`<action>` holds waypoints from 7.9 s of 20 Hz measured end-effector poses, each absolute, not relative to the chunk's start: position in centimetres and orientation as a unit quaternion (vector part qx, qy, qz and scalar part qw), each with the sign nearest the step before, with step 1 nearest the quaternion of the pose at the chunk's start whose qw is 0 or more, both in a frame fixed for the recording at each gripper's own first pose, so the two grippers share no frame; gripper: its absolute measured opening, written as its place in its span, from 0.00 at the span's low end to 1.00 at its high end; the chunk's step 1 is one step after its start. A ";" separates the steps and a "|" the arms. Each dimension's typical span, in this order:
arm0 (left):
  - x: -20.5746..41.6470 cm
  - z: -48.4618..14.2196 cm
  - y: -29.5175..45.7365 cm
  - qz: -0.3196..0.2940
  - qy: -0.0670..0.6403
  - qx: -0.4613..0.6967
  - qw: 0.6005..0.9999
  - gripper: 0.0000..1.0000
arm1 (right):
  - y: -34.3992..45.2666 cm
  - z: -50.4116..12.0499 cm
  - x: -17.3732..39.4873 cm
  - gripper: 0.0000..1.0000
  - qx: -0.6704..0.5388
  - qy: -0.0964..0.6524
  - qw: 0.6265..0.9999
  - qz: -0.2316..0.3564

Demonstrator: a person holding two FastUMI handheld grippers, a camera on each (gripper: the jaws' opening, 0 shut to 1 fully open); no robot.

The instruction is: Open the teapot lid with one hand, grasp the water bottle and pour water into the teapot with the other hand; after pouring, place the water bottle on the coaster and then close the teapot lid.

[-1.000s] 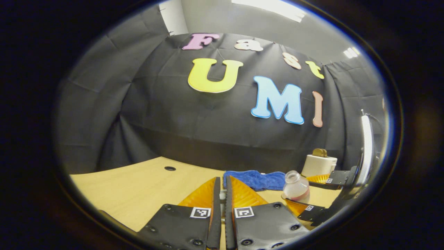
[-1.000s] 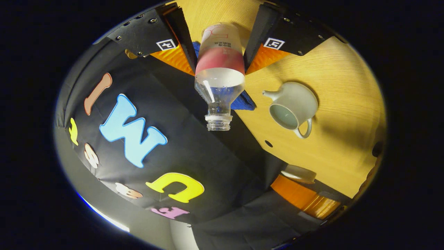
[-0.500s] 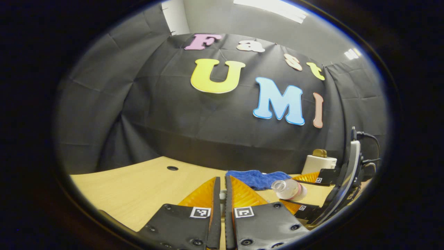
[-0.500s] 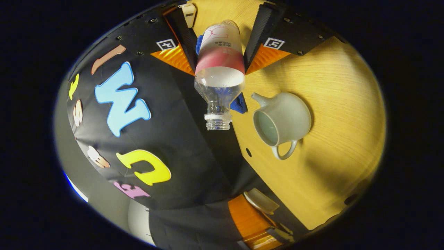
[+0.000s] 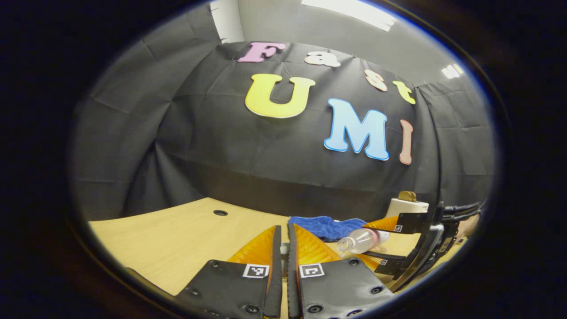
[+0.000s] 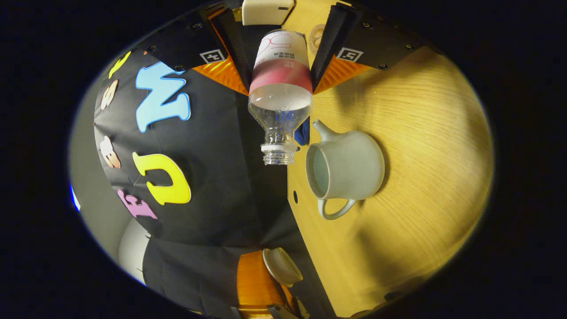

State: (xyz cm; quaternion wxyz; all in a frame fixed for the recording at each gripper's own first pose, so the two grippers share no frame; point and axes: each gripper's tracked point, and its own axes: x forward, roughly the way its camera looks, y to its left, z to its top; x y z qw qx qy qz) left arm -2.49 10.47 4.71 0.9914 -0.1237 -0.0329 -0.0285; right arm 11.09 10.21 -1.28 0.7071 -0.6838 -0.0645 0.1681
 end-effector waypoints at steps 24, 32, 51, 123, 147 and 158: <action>-2.8 4.4 10.9 -0.043 -0.035 -0.155 0.986 0.12 | 10.9 1.5 11.9 0.74 -0.846 -0.125 0.503 0.121; -2.6 4.3 10.8 -0.047 -0.029 -0.154 0.987 0.11 | 11.6 3.1 12.4 0.74 -0.874 -0.154 0.445 0.115; -2.6 4.1 10.5 -0.049 -0.024 -0.153 0.987 0.11 | 13.3 4.0 11.7 0.73 -0.906 -0.209 0.349 0.116; 3.5 2.5 -0.3 -0.087 0.032 -0.084 0.992 0.11 | -0.8 5.0 16.1 0.80 -0.039 -0.045 0.991 0.123; 5.0 0.1 -0.3 -0.064 0.047 -0.058 0.995 0.18 | -2.4 7.2 14.6 0.80 -0.016 -0.072 0.991 0.112; 3.6 0.8 0.4 -0.055 0.026 -0.064 0.996 0.55 | -3.1 8.0 10.0 0.80 -0.038 -0.075 0.994 0.076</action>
